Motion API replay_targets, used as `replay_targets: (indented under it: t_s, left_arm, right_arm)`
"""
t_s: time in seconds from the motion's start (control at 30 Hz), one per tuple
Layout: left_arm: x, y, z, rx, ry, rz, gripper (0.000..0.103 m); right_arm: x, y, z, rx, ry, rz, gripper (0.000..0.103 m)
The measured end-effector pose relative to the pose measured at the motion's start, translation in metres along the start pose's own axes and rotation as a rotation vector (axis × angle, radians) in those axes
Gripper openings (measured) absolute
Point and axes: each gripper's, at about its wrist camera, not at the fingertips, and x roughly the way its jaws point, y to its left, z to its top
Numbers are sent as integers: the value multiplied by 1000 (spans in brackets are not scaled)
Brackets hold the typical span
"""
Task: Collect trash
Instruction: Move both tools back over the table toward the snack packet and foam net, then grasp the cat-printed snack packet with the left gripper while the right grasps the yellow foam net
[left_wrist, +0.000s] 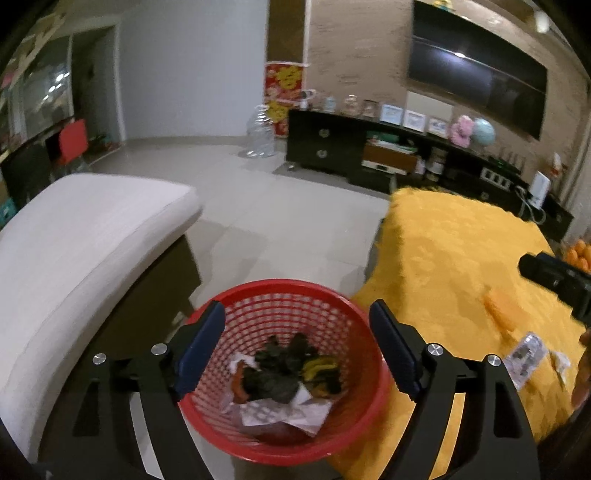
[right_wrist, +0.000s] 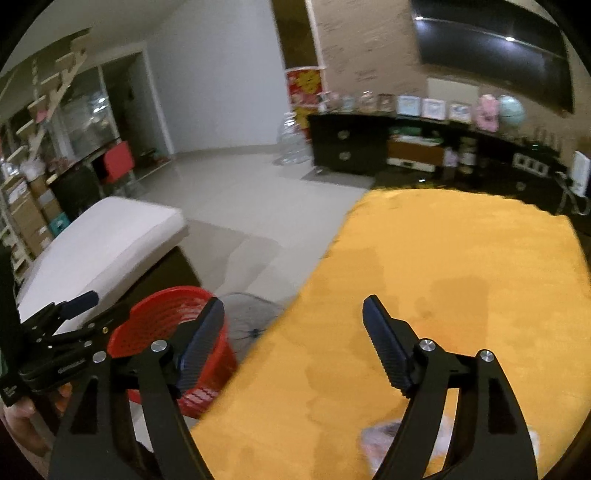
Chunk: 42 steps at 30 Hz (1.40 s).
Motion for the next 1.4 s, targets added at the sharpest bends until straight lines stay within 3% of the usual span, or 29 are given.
replay_targets:
  t_s: [0.37, 0.63, 0.93, 1.17, 1.4]
  left_arm:
    - [-9, -82, -13, 190, -24, -149, 79]
    - [-11, -148, -29, 347, -31, -260, 82]
    - [2, -207, -55, 465, 41, -402, 82]
    - [25, -237, -67, 496, 101, -441, 82]
    - [50, -259, -78, 539, 151, -424, 82]
  right_arm:
    - [-53, -88, -35, 162, -22, -188, 78]
    - [-74, -127, -59, 256, -29, -260, 78]
    - [-89, -156, -70, 340, -43, -274, 78]
    - [-95, -166, -75, 372, -43, -265, 78]
    - [-96, -171, -78, 389, -37, -253, 78]
